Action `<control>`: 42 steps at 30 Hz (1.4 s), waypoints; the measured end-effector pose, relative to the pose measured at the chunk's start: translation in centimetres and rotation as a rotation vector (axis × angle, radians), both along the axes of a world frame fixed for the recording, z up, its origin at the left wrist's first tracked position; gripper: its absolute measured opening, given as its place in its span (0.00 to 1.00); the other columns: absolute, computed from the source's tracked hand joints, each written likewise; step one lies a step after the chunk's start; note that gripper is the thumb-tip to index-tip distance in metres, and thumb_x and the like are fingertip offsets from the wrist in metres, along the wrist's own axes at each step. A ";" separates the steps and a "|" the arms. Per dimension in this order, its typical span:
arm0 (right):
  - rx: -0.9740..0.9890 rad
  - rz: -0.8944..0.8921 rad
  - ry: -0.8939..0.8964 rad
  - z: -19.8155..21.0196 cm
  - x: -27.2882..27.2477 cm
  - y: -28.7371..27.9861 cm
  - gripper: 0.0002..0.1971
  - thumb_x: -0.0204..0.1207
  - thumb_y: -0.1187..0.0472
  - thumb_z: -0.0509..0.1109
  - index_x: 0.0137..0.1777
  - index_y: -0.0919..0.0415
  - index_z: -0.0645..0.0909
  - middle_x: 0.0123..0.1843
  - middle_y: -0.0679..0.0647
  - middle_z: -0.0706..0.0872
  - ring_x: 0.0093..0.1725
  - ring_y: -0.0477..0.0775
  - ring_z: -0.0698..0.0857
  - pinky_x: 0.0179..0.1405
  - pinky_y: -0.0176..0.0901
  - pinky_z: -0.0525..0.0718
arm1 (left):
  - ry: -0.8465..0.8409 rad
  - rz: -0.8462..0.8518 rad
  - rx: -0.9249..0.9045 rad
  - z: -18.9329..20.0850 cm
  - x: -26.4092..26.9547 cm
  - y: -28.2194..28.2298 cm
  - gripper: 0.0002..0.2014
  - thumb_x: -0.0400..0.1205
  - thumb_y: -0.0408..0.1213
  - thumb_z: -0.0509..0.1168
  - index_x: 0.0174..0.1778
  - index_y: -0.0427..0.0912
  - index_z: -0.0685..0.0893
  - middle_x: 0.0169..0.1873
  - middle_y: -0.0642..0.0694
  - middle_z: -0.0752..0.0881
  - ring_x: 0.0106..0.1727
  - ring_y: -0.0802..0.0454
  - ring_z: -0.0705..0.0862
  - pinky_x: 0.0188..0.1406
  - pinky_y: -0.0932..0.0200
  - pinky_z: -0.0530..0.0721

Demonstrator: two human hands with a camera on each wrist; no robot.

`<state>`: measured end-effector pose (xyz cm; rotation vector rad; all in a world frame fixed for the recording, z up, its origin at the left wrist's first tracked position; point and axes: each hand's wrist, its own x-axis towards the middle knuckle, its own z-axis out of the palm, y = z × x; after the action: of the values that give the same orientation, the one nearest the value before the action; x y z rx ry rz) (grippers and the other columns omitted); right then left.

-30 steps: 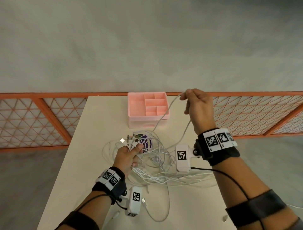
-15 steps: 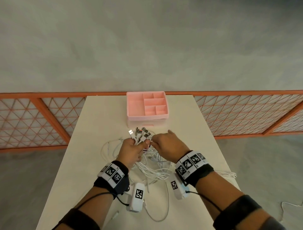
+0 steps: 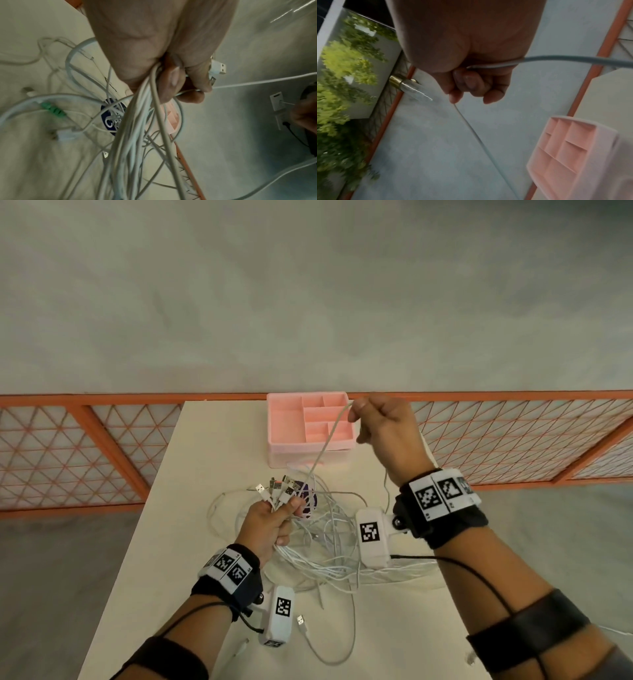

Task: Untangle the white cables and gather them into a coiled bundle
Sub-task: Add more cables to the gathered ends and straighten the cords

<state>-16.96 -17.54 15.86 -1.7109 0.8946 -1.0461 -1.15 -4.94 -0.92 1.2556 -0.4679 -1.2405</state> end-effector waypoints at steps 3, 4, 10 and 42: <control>0.012 -0.057 -0.157 0.6 -0.4 -0.7 0.15 0.84 0.61 0.63 0.36 0.63 0.82 0.24 0.43 0.77 0.24 0.46 0.72 0.35 0.49 0.77 | -0.031 -0.006 0.032 -0.8 0.0 0.2 0.10 0.83 0.40 0.70 0.42 0.37 0.88 0.35 0.44 0.86 0.20 0.58 0.62 0.18 0.65 0.61; 0.016 -0.088 -0.212 0.7 -0.5 -0.9 0.15 0.84 0.62 0.62 0.37 0.64 0.82 0.25 0.43 0.78 0.24 0.45 0.72 0.33 0.48 0.77 | -0.042 -0.006 0.040 -0.9 0.1 0.2 0.10 0.82 0.40 0.71 0.42 0.37 0.88 0.35 0.44 0.86 0.20 0.58 0.62 0.19 0.65 0.61; 0.151 -0.302 -0.585 1.3 -2.9 -2.9 0.18 0.87 0.62 0.58 0.36 0.62 0.81 0.21 0.47 0.68 0.23 0.49 0.65 0.27 0.41 0.73 | -0.072 0.034 0.115 -2.2 0.6 1.4 0.08 0.84 0.37 0.70 0.48 0.34 0.87 0.36 0.46 0.89 0.20 0.59 0.65 0.18 0.66 0.63; -0.024 0.214 0.387 -4.1 2.1 1.6 0.13 0.82 0.60 0.67 0.37 0.61 0.86 0.40 0.51 0.90 0.41 0.45 0.85 0.46 0.41 0.78 | 0.022 0.002 -0.007 -1.0 0.5 1.7 0.21 0.73 0.46 0.74 0.53 0.31 0.86 0.37 0.45 0.85 0.20 0.58 0.61 0.19 0.65 0.61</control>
<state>-14.85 -15.94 11.79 -2.0178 0.9127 -0.5955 -0.66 -3.23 -1.95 1.2358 -0.4546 -1.2486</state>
